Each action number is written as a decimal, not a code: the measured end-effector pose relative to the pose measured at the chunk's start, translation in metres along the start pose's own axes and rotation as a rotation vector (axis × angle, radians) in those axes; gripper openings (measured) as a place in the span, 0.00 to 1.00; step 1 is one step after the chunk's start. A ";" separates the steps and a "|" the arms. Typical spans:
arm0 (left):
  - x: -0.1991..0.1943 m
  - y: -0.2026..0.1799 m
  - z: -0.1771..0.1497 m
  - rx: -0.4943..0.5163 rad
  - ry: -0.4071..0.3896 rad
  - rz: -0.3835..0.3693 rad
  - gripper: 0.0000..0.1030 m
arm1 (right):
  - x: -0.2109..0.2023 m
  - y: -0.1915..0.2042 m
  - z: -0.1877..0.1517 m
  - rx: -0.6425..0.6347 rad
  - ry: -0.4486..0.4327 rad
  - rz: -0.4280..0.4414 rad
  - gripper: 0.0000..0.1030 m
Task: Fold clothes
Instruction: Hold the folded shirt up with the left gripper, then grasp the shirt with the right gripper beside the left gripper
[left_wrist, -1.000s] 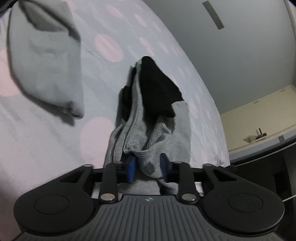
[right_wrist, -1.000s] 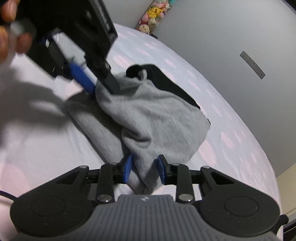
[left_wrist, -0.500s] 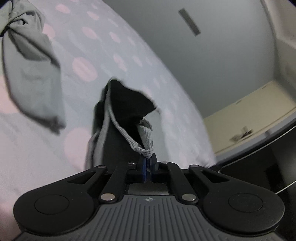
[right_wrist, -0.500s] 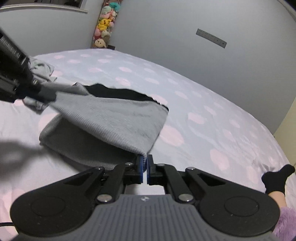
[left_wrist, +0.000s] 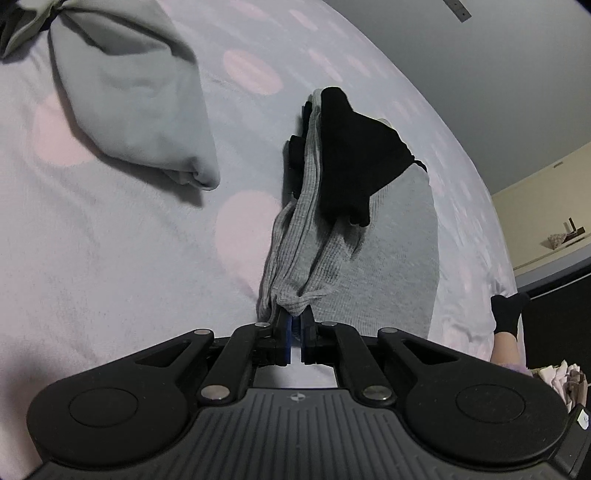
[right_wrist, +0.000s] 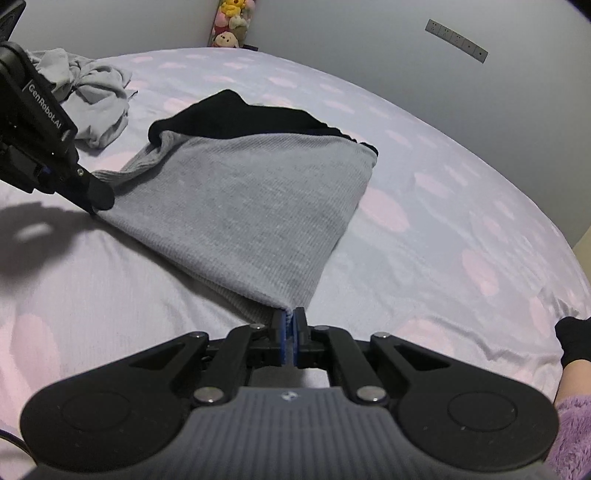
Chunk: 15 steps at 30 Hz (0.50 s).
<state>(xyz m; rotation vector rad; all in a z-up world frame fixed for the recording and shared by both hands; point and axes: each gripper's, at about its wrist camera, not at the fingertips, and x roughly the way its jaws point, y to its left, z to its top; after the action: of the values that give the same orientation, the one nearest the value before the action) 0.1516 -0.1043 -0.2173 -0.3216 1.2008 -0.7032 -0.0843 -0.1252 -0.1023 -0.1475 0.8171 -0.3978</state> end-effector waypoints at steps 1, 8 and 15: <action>-0.003 -0.002 -0.001 0.011 -0.004 0.005 0.09 | -0.003 -0.002 0.000 0.012 0.005 0.006 0.05; -0.033 -0.019 -0.009 0.089 -0.109 0.095 0.34 | -0.027 -0.016 0.005 0.091 -0.017 0.018 0.12; -0.034 -0.050 0.000 0.230 -0.211 0.090 0.48 | -0.028 -0.026 0.017 0.144 -0.054 0.027 0.12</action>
<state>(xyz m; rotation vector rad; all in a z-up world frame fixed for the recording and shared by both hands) 0.1286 -0.1193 -0.1633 -0.1449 0.9182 -0.7032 -0.0969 -0.1379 -0.0647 -0.0130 0.7334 -0.4246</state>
